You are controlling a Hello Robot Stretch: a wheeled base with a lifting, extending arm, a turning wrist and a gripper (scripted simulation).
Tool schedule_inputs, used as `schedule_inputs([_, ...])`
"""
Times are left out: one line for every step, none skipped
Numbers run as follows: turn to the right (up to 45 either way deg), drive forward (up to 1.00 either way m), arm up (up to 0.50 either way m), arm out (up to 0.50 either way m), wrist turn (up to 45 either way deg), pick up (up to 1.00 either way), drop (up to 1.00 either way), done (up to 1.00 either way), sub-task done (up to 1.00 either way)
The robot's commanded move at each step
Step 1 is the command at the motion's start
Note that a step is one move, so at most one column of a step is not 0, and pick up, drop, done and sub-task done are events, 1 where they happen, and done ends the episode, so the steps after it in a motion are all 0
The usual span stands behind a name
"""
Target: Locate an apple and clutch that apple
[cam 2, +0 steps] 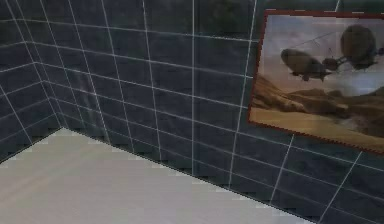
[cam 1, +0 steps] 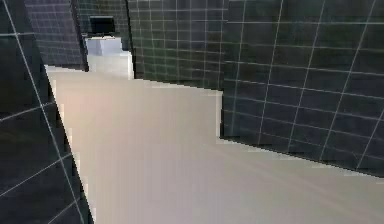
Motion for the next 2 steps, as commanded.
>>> schedule_inputs([0.0,1.00,0.00,0.00,0.0,0.00,0.00,0.00,0.00])
schedule_inputs([3.0,0.00,0.00,0.00,0.0,0.00,0.00,0.00,0.00])
